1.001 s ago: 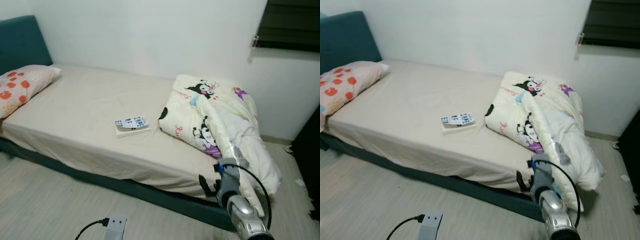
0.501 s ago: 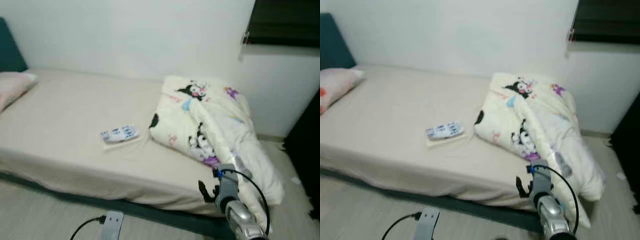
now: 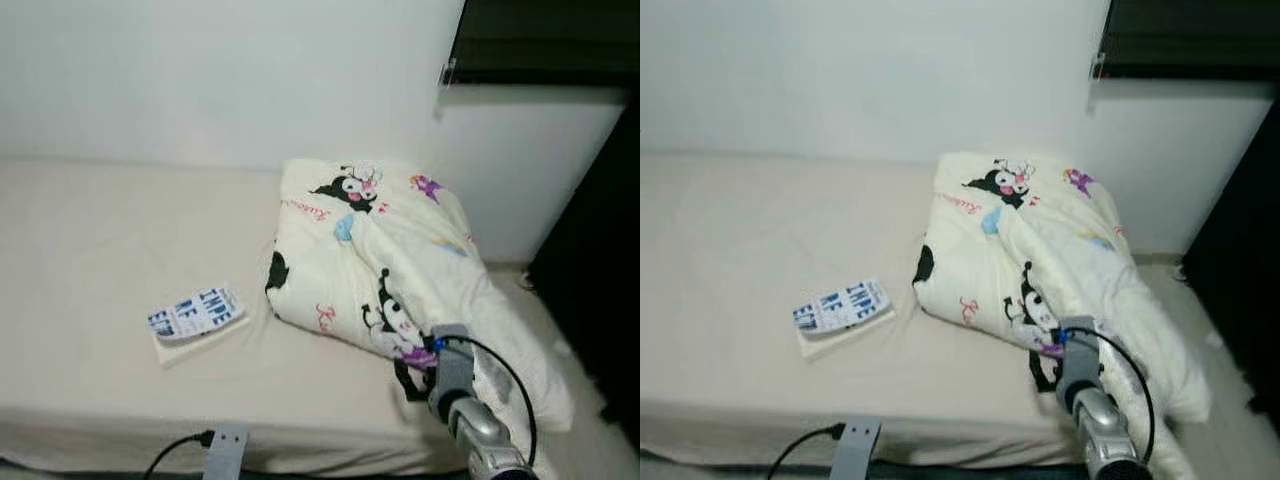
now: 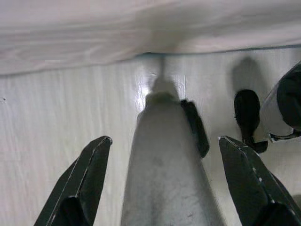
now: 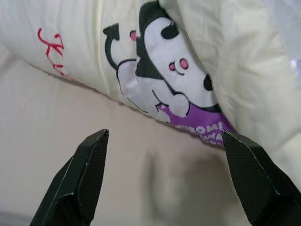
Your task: Clean up the room
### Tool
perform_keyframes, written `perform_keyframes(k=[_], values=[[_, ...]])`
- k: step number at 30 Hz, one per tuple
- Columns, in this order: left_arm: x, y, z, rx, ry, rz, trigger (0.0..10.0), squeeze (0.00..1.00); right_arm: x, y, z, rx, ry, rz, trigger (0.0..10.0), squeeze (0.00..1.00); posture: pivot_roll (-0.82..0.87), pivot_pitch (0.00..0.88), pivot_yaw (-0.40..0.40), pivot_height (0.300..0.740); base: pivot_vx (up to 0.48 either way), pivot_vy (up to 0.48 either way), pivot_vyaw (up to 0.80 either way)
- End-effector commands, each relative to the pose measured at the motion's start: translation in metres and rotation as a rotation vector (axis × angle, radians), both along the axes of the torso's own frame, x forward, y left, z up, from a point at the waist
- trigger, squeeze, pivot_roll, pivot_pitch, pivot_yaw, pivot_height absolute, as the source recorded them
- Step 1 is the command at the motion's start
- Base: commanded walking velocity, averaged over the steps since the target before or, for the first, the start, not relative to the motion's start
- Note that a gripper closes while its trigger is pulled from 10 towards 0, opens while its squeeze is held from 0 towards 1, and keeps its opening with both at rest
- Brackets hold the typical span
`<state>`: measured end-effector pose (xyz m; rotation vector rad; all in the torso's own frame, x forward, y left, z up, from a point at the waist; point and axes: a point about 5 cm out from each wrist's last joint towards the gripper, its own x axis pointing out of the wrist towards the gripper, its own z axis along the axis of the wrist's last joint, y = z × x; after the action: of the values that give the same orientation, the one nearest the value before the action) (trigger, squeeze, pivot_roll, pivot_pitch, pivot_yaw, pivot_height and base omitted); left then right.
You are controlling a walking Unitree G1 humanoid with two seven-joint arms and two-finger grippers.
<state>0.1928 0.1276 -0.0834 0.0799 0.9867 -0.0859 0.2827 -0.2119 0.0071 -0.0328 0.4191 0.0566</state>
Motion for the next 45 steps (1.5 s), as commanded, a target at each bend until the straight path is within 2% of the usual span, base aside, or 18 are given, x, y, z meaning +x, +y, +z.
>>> perform_keyframes(k=[1, 4, 12, 23, 26, 35, 37, 38, 41, 42, 43, 45], values=[[-0.009, 0.0, -0.004, 0.007, 0.035, 0.007, 10.0, 0.0, -0.001, -0.002, 0.0, 0.004, -0.002, -0.014, 10.0, 0.0, -0.07, 0.037, -0.008, 0.672, 0.0, 0.0, 0.0], [-0.009, 0.0, -0.005, 0.01, 0.04, 0.014, 10.0, 0.0, 0.0, -0.004, 0.0, 0.002, -0.002, -0.021, 10.0, 0.0, -0.07, 0.039, -0.016, 0.672, 0.0, 0.0, 0.0], [-0.011, 0.001, -0.006, 0.017, 0.057, 0.029, 10.0, 0.0, -0.002, -0.005, -0.002, 0.004, 0.01, -0.013, 10.0, 0.0, -0.08, 0.011, -0.013, 0.672, 0.0, 0.0, -0.67], [-0.012, 0.003, -0.006, 0.041, 0.068, 0.041, 10.0, 0.0, 0.0, -0.005, -0.001, 0.006, 0.006, -0.019, 10.0, 0.0, -0.08, 0.006, -0.009, 0.672, 0.0, 0.0, 0.0], [-0.013, 0.004, -0.007, 0.057, 0.075, 0.041, 10.0, 0.0, -0.004, -0.001, -0.009, 0.014, 0.057, -0.027, 10.0, 0.0, -0.08, 0.008, -0.008, 0.667, 0.0, 0.0, 0.0], [-0.015, 0.006, -0.008, 0.077, 0.084, 0.043, 10.0, 0.0, -0.008, -0.004, -0.013, 0.027, 0.093, -0.061, 10.0, 0.0, -0.08, 0.017, -0.005, 0.642, 0.0, 0.0, 0.0], [-0.015, 0.006, -0.008, 0.086, 0.086, 0.042, 10.0, 0.0, -0.006, -0.007, -0.011, 0.019, 0.084, -0.072, 10.0, 0.0, -0.08, 0.02, -0.005, 0.637, 0.0, 0.0, 0.0], [-0.016, 0.007, -0.008, 0.104, 0.089, 0.041, 10.0, 0.0, -0.001, -0.016, -0.003, 0.004, 0.047, -0.098, 10.0, 0.0, -0.08, 0.022, -0.006, 0.627, 0.0, 0.0, 0.0], [-0.016, 0.007, -0.008, 0.116, 0.089, 0.038, 10.0, 0.0, 0.003, -0.021, 0.003, -0.002, 0.02, -0.108, 10.0, 0.0, -0.08, 0.028, -0.005, 0.622, 0.0, 0.0, 0.0], [-0.016, 0.008, -0.008, 0.141, 0.09, 0.033, 10.0, 0.0, 0.01, -0.028, 0.016, -0.012, -0.031, -0.118, 10.0, 0.0, -0.08, 0.034, -0.003, 0.612, 0.0, 0.0, 0.0], [-0.016, 0.008, -0.008, 0.141, 0.09, 0.033, 10.0, 0.0, 0.01, -0.028, 0.016, -0.012, -0.031, -0.118, 10.0, 0.0, -0.08, 0.034, -0.003, 0.612, 0.0, 0.0, 0.0], [-0.017, 0.009, -0.008, 0.17, 0.095, 0.032, 10.0, 0.0, 0.019, -0.035, 0.032, -0.025, -0.096, -0.119, 10.0, 0.0, -0.08, 0.043, -0.001, 0.602, 0.0, 0.0, 0.0]])
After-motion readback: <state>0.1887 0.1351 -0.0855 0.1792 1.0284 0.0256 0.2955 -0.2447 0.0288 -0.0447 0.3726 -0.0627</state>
